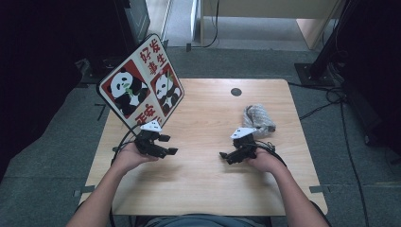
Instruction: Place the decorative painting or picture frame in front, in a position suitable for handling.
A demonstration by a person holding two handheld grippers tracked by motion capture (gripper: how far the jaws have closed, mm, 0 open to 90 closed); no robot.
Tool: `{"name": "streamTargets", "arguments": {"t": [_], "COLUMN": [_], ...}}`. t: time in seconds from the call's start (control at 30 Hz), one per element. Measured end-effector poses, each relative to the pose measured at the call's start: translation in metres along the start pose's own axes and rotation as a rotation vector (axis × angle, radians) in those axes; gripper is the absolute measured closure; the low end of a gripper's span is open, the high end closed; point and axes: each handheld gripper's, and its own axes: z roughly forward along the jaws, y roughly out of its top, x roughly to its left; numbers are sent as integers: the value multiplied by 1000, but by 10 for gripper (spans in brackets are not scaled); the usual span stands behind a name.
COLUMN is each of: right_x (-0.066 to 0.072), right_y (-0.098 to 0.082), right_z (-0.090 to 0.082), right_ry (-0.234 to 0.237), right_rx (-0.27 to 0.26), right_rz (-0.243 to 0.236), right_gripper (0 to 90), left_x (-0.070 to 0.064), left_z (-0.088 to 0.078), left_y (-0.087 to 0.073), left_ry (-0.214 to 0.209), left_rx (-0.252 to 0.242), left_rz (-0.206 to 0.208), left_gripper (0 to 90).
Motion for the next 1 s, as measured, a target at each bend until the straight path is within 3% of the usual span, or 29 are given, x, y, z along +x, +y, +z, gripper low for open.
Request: {"name": "streamTargets", "arguments": {"t": [0.13,0.33,0.6,0.93,1.0], "right_x": [0,-1,-1,-1,-1], "right_y": [0,2,2,3,3], "right_z": [0,2,2,3,3], "right_ry": [2,1,0,-3,-3], "right_rx": [-2,-1,0,-2,-2], "right_rz": [-3,-2,0,-1,-1], "right_gripper": [0,0,0,0,0], "left_x": [1,3,3,8,9], "left_z": [-6,-19,-38,-61,-65], "left_y": [-3,-5,-10,-15,-16], "left_ry": [1,2,12,53,41], "left_rx": [7,-23,-35,-66,-65], "left_rz": [-4,-23,-11,-57,-67], "left_gripper": [323,355,393,422,482]}}
